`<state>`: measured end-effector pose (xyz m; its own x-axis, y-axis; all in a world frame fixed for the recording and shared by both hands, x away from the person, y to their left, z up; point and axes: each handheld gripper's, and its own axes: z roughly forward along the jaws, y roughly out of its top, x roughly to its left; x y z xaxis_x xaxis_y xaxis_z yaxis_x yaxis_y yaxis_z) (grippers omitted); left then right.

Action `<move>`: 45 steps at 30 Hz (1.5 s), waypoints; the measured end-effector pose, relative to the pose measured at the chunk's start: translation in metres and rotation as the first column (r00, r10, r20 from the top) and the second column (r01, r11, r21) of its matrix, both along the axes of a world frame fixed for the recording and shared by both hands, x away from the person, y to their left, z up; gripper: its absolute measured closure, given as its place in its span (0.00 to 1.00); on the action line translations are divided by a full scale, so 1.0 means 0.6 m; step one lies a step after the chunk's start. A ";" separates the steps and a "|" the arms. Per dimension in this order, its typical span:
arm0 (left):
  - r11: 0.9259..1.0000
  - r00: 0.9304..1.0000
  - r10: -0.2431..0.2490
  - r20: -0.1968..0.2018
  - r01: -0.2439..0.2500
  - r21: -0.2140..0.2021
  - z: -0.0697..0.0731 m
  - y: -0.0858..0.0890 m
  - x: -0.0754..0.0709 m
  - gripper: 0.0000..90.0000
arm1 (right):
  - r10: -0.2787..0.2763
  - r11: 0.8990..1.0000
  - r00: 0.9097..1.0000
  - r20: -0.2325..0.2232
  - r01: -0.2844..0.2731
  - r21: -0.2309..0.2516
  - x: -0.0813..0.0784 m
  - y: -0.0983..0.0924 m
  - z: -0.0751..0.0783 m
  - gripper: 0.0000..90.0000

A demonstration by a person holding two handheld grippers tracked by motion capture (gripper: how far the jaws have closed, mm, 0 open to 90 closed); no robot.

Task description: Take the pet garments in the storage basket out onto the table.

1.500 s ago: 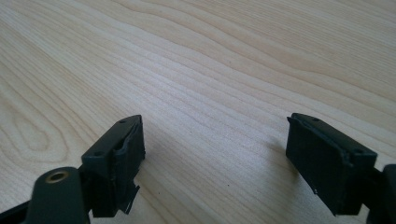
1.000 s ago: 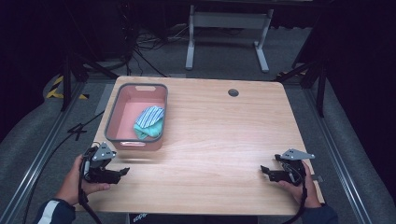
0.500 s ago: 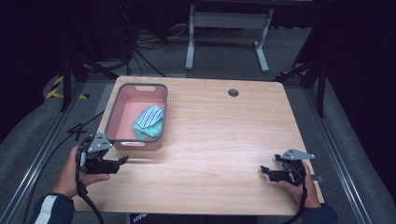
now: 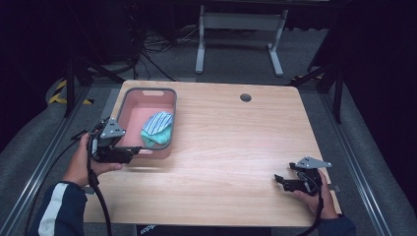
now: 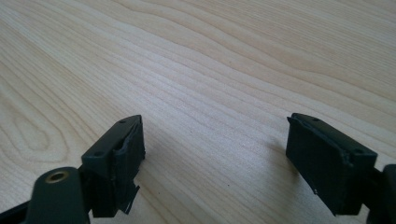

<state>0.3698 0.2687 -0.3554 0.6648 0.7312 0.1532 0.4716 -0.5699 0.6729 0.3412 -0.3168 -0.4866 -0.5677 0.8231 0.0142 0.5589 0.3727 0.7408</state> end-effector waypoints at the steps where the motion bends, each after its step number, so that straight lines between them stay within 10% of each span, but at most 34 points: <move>1: 1.000 1.000 -0.002 -0.008 0.002 0.004 0.001 -0.004 0.008 0.26 | 0.000 1.000 1.000 0.000 0.000 0.000 0.000 0.000 0.000 0.22; 27: 0.993 0.984 0.042 -0.173 -0.021 0.120 -0.040 -0.059 0.164 0.23 | 0.000 1.000 1.000 0.000 0.000 0.000 0.000 0.000 0.000 0.22; 45: 0.986 0.951 0.073 -0.300 -0.024 0.166 -0.081 -0.085 0.233 0.21 | 0.001 1.000 1.000 0.000 -0.001 0.000 0.000 0.000 0.000 0.22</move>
